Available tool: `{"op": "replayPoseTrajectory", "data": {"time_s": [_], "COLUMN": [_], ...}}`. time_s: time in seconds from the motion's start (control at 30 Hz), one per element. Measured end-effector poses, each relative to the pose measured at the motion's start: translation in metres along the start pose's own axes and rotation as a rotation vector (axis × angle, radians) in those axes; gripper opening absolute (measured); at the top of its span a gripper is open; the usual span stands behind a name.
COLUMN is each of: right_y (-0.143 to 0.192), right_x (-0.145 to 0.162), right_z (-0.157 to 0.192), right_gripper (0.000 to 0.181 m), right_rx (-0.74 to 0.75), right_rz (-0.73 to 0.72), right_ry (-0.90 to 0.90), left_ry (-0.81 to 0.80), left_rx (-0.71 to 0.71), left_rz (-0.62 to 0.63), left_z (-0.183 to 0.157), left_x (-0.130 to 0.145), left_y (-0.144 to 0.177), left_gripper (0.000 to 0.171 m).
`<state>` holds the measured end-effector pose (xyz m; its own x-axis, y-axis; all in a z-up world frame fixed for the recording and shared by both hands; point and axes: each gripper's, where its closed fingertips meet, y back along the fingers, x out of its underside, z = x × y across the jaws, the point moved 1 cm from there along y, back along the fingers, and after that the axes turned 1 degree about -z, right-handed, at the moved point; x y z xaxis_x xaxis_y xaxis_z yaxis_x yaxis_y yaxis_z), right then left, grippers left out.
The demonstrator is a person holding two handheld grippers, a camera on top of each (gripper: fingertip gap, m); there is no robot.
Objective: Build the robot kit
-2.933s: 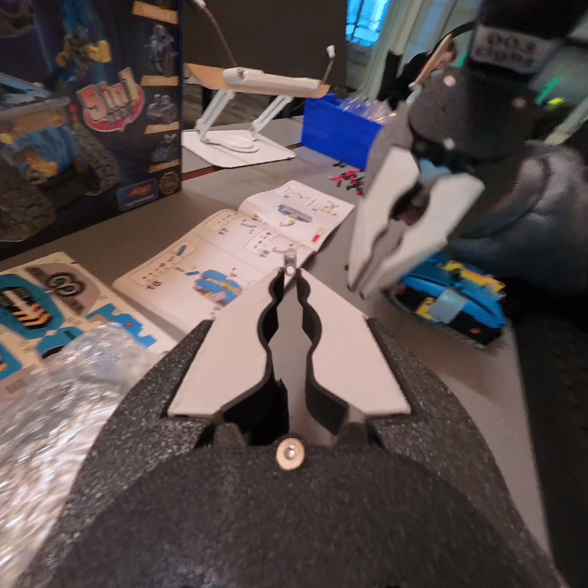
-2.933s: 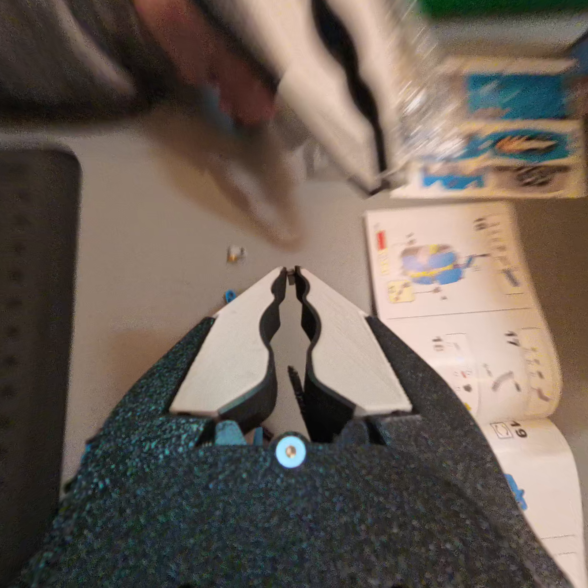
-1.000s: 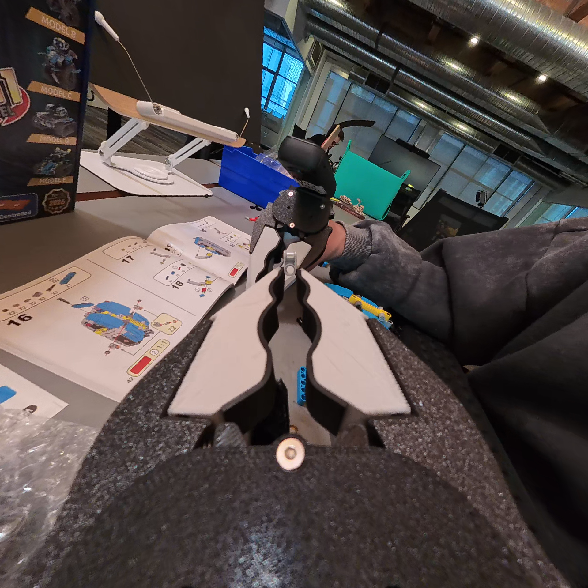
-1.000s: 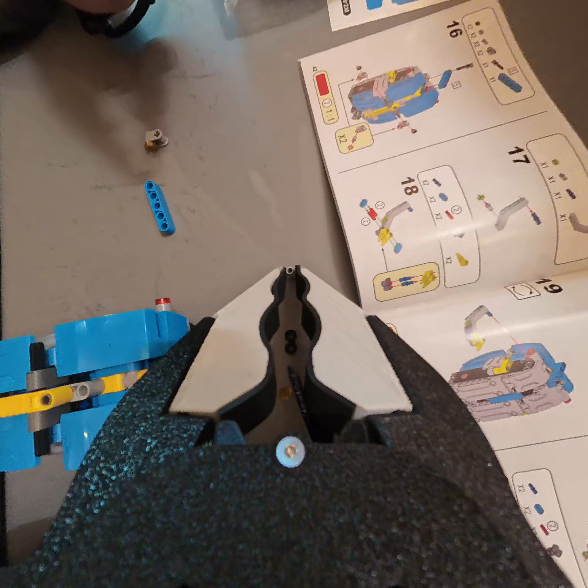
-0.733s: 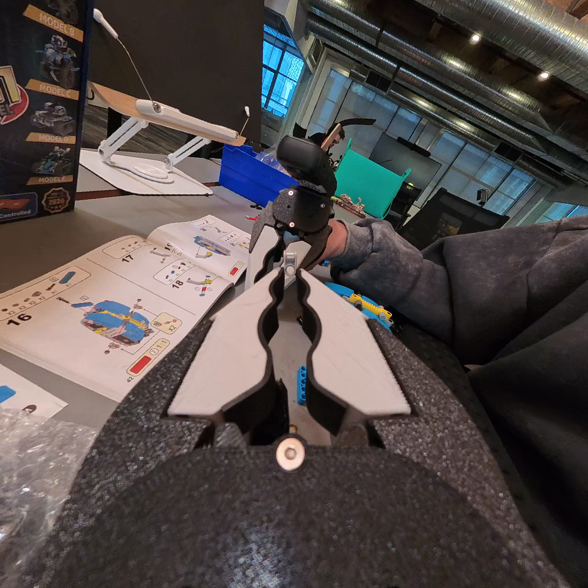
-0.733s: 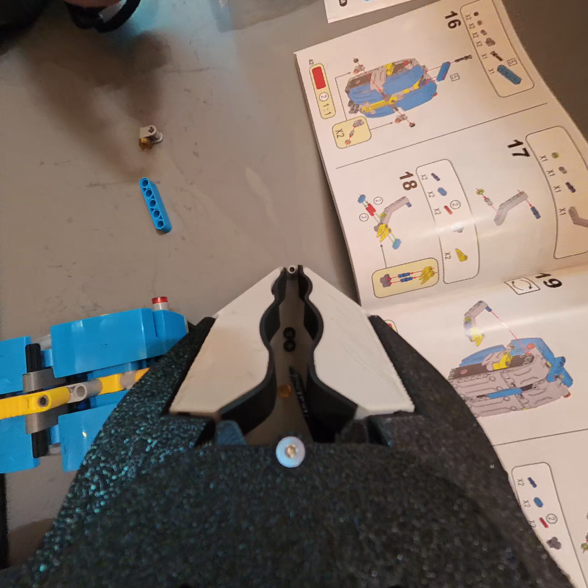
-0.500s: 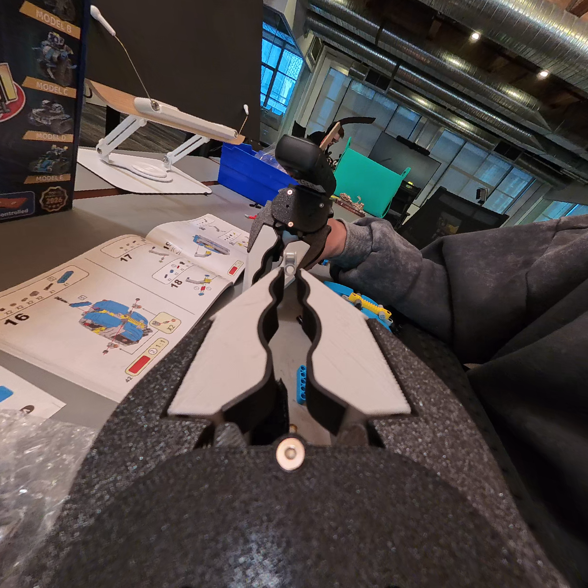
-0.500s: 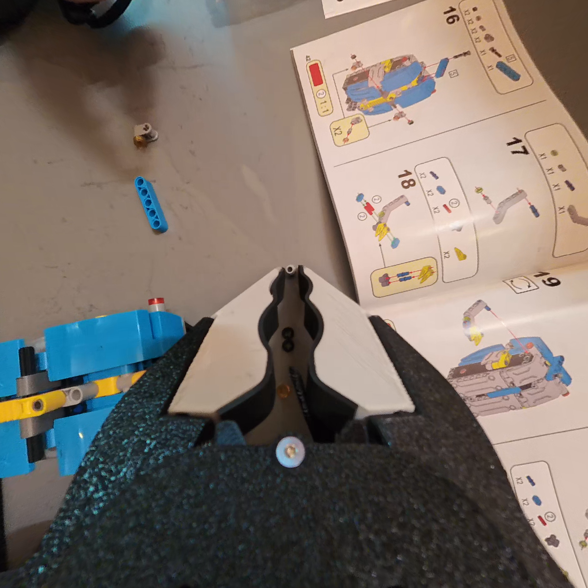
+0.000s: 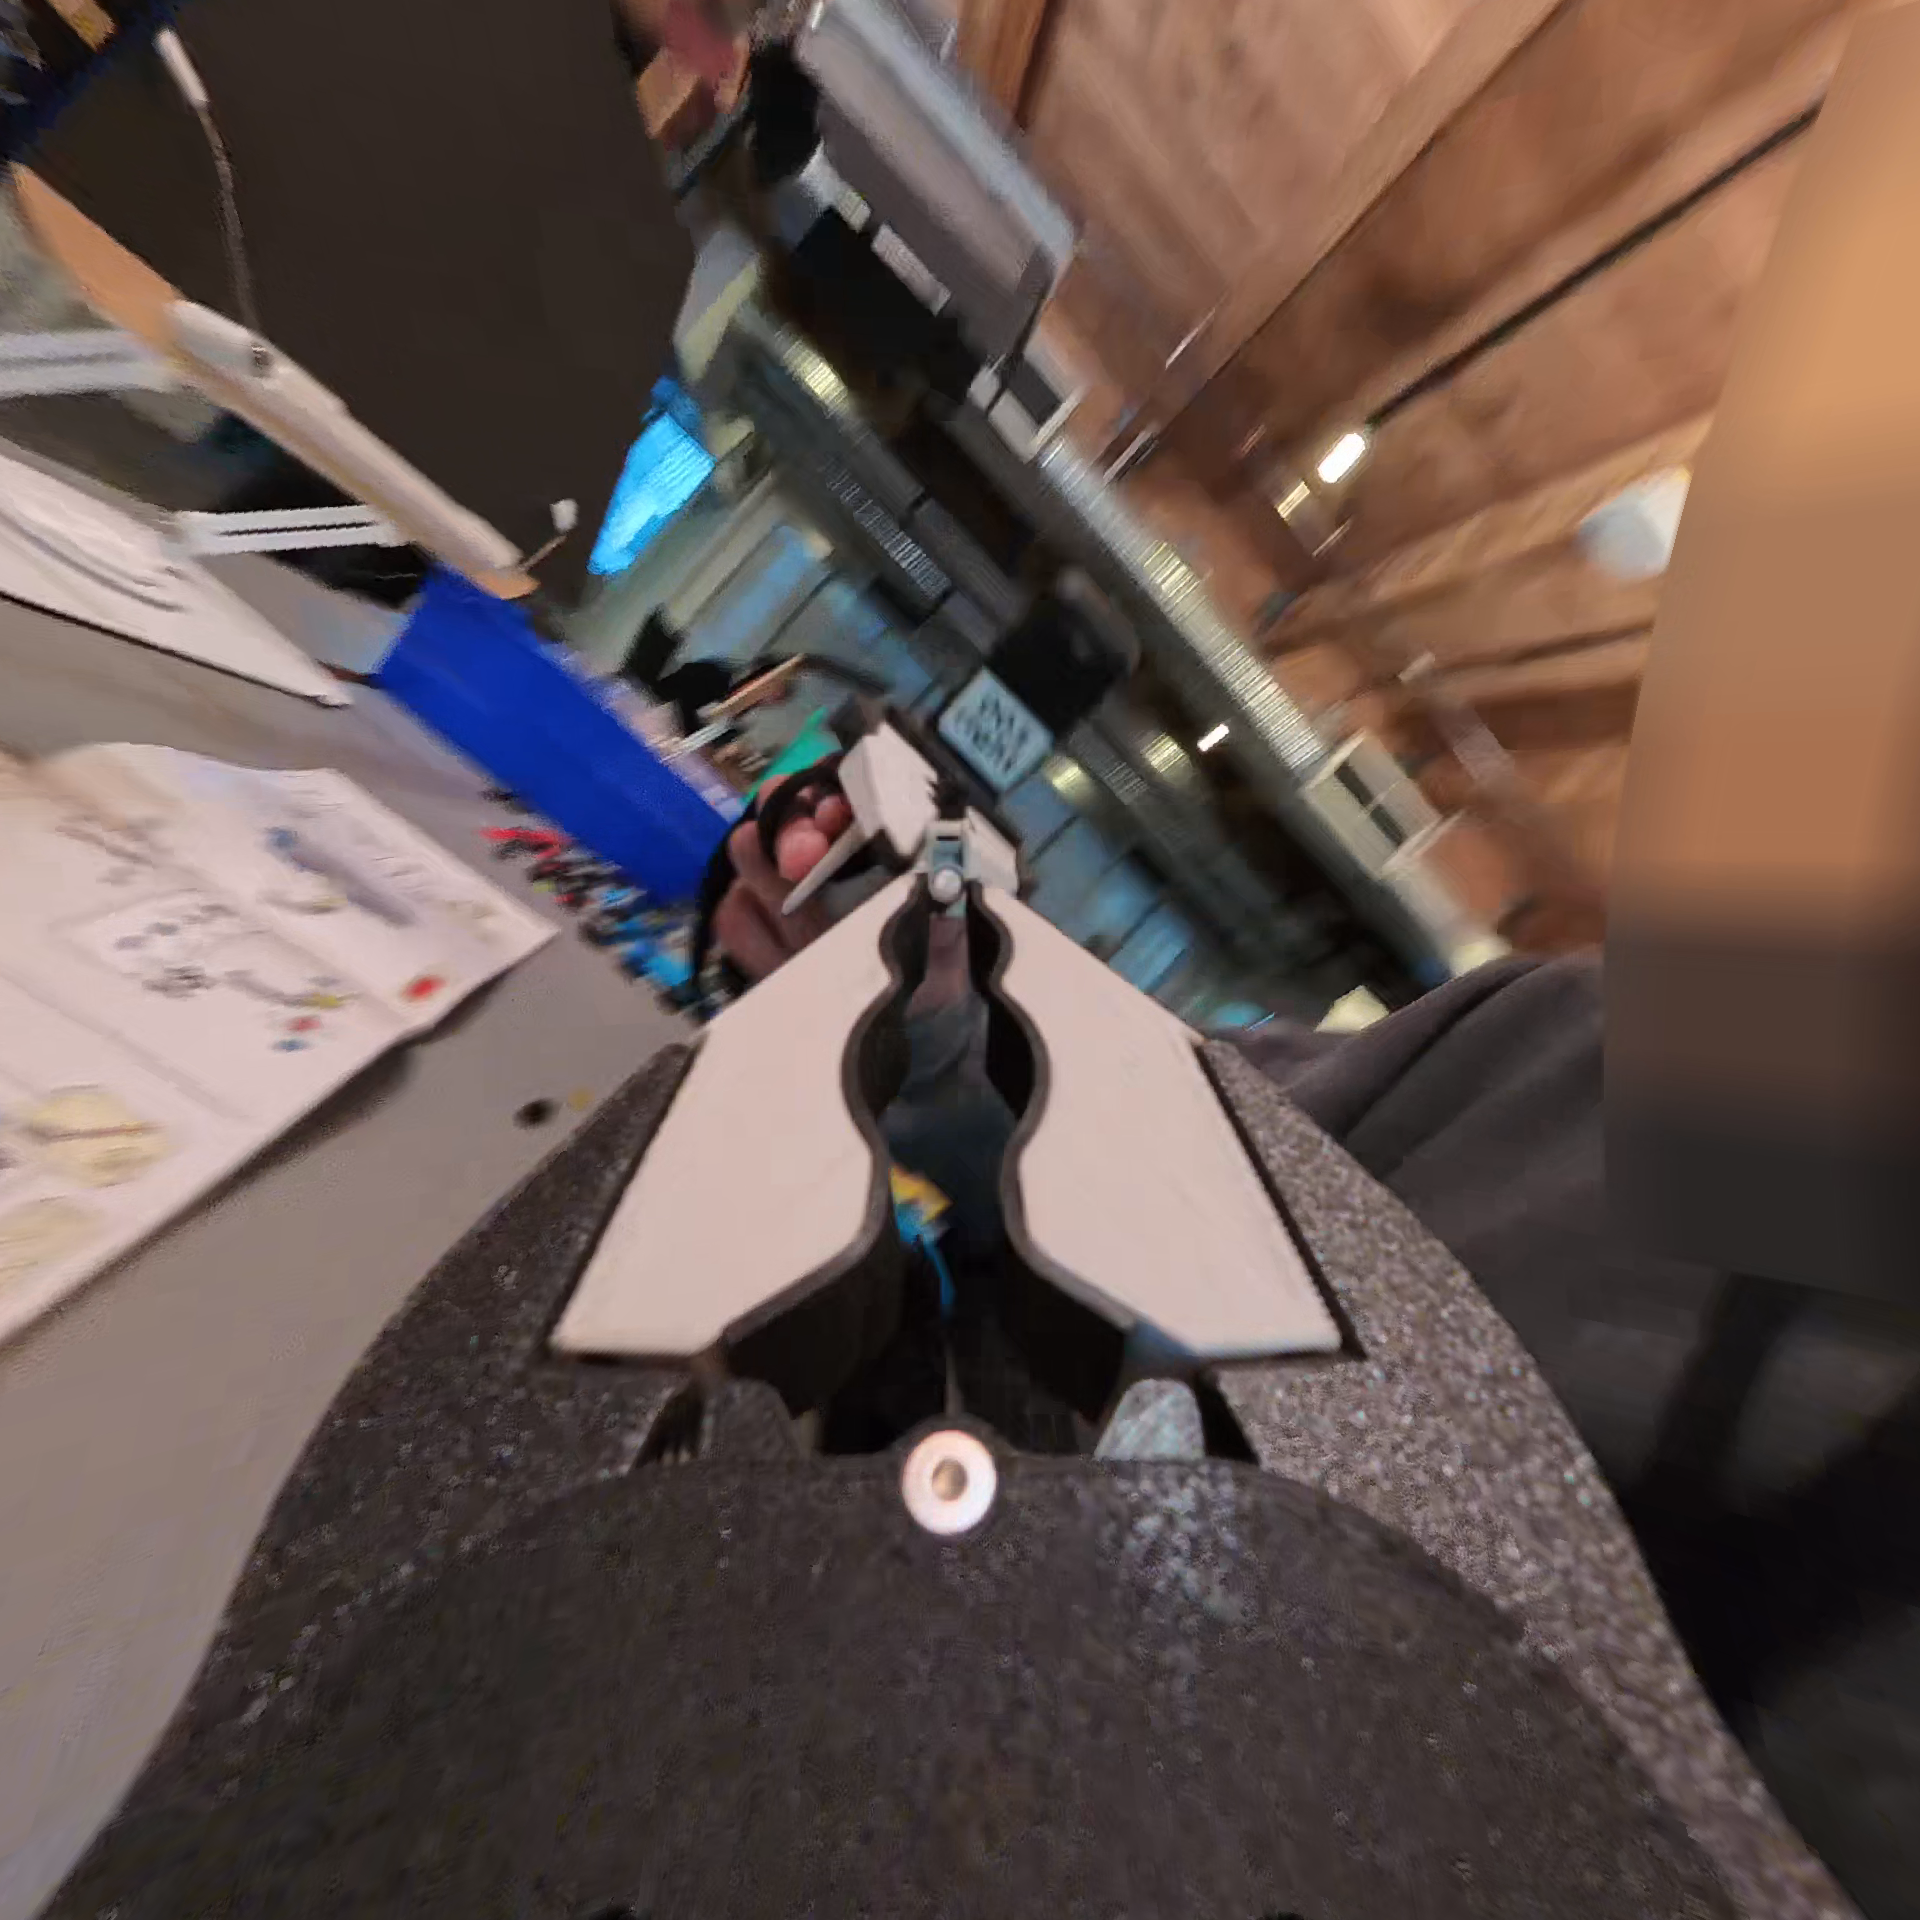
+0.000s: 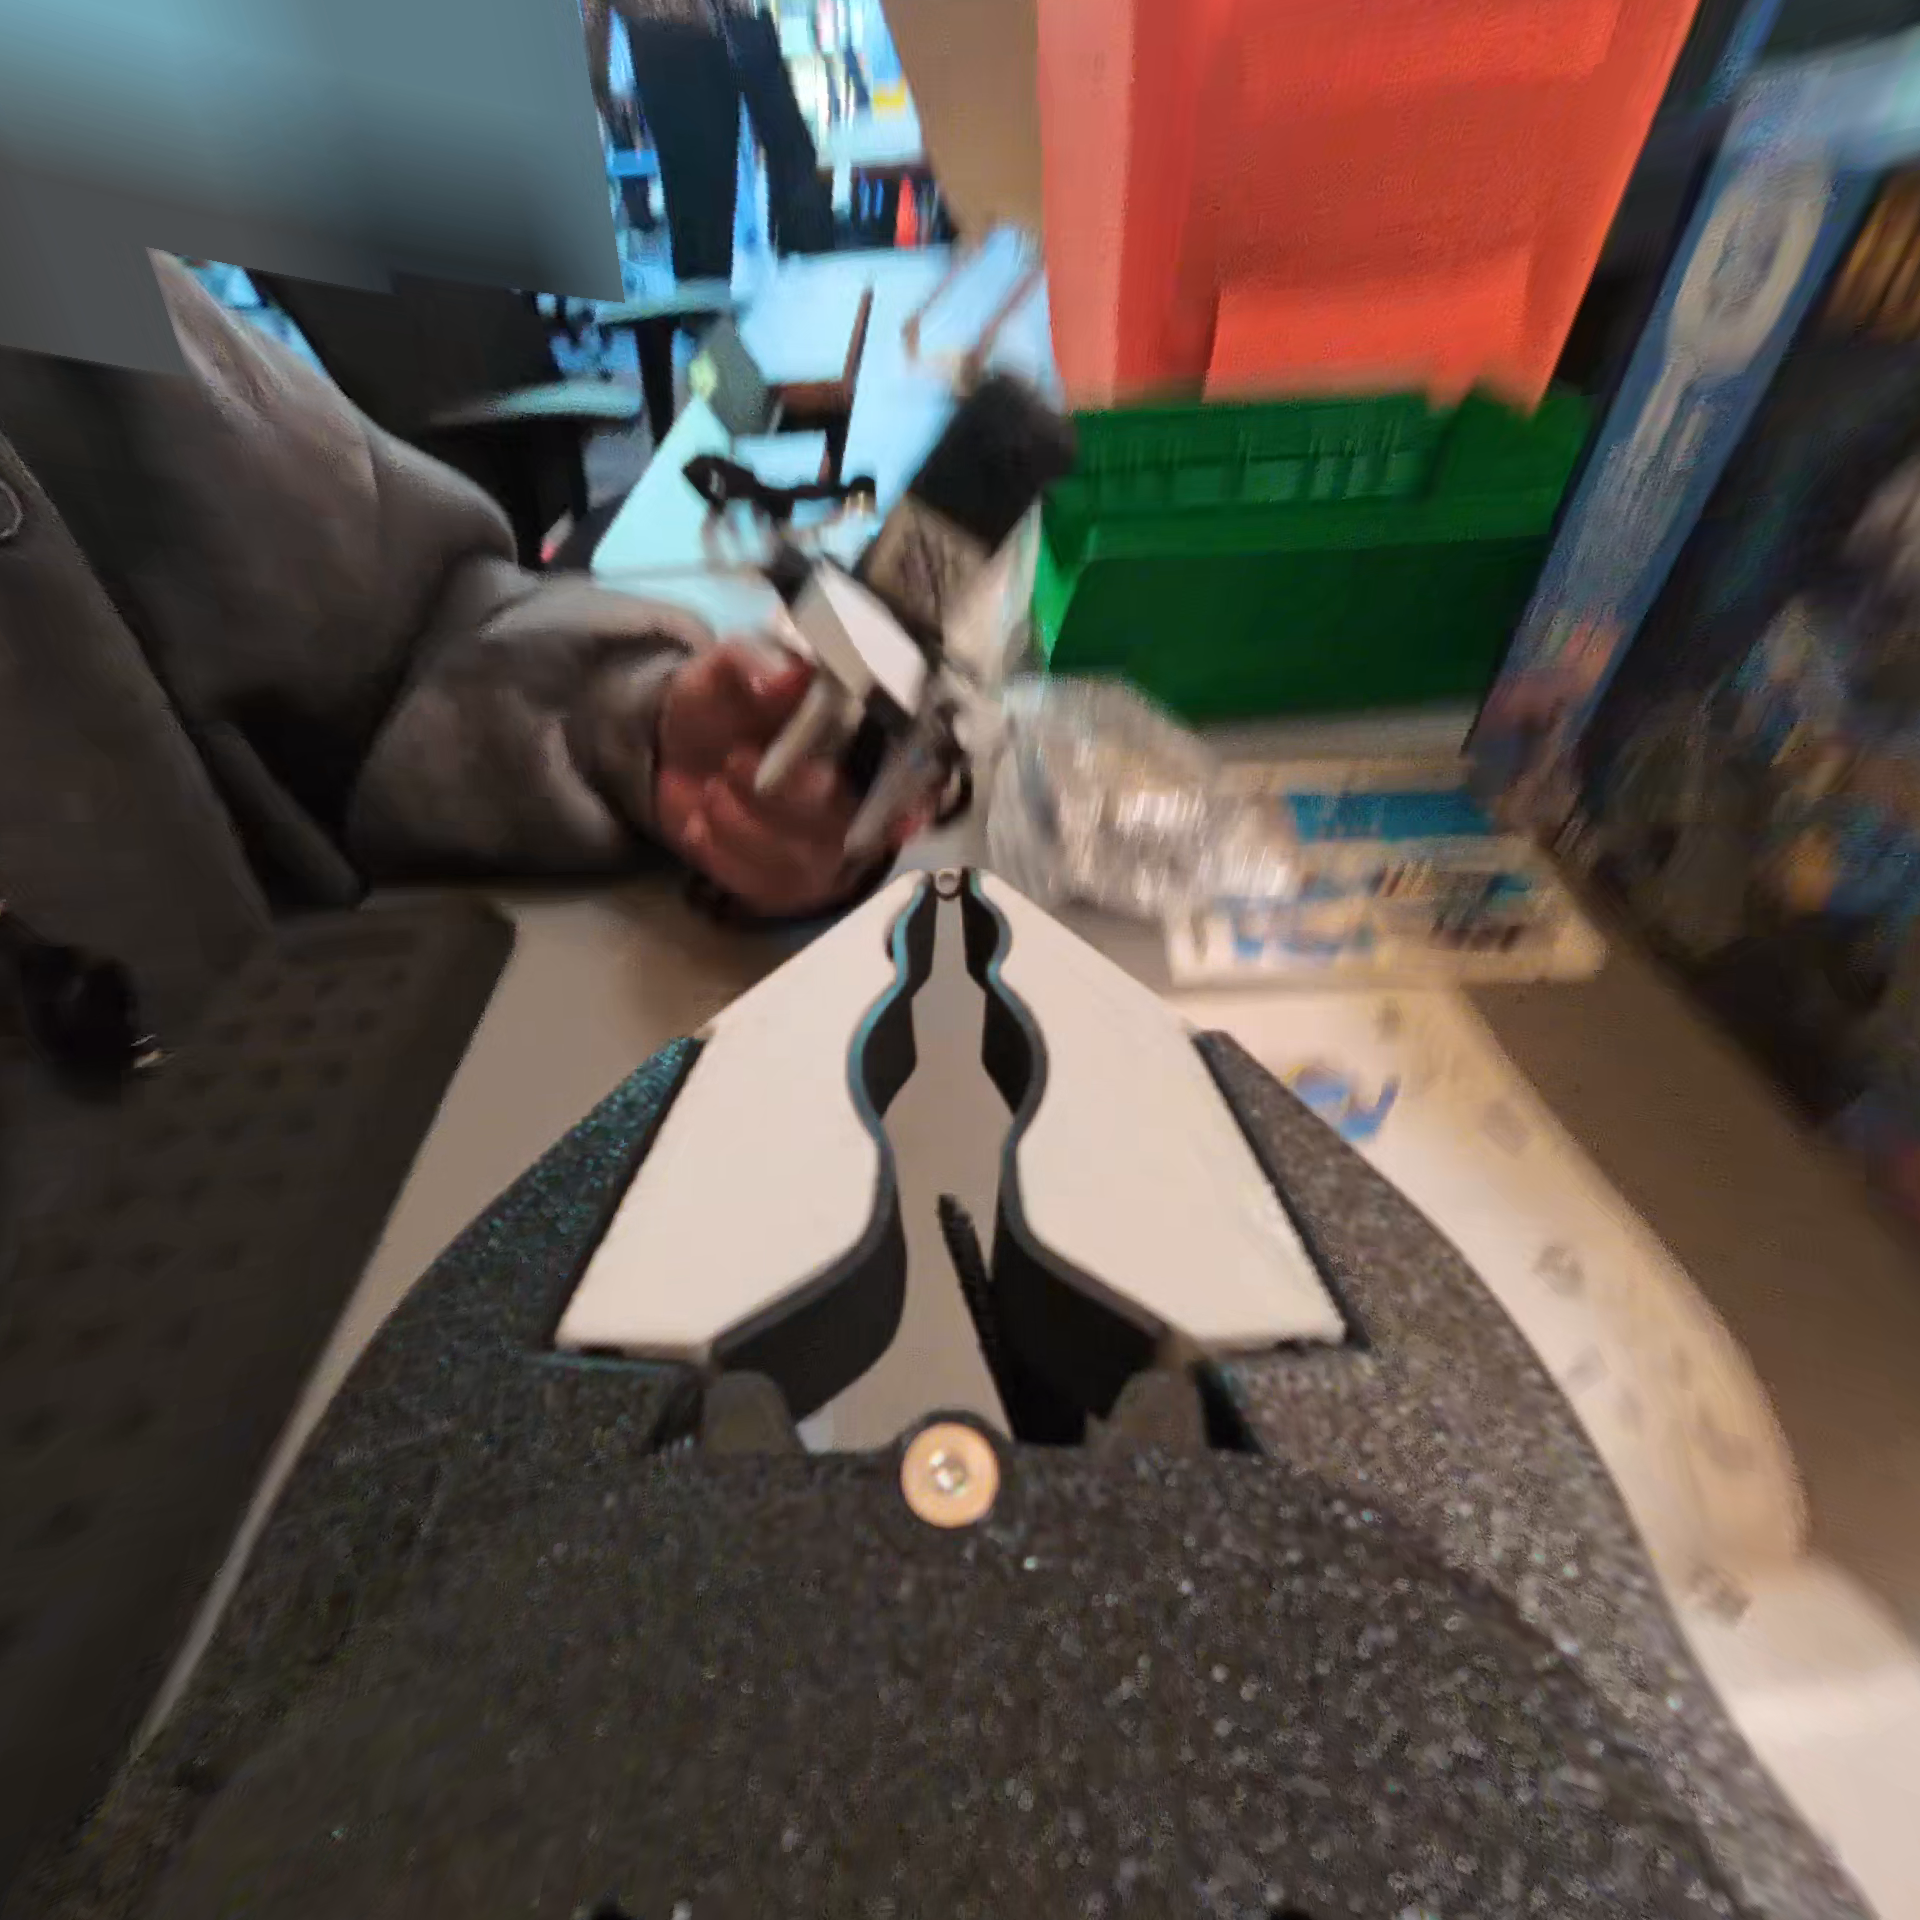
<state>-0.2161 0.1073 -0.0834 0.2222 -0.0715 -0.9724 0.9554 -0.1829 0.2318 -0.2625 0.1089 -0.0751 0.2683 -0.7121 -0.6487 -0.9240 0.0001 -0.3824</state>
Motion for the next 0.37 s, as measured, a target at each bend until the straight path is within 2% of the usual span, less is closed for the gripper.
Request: {"op": "replayPoseTrajectory", "data": {"time_s": [0.07,0.13,0.2,0.37], "right_y": [-0.009,-0.017,-0.02,-0.023], "right_x": [-0.026,-0.037,-0.044,-0.048], "right_z": [0.01,0.018,0.022,0.021], "right_gripper": [0.004,0.004,0.004,0.004], "right_rx": [0.099,0.156,0.167,0.154], "right_rz": [-0.081,-0.103,-0.144,-0.188], "right_ry": [0.179,0.282,0.279,0.225], "left_ry": [0.148,0.233,0.274,0.304], "left_rx": [0.127,0.221,0.28,0.326], "left_rz": [-0.092,-0.143,-0.159,-0.142], "left_z": [-0.01,-0.017,-0.023,-0.03], "left_x": [-0.009,-0.013,-0.013,-0.006], "left_y": [0.002,0.004,0.003,-0.002], "left_gripper": [0.006,0.005,0.005,0.005]}}
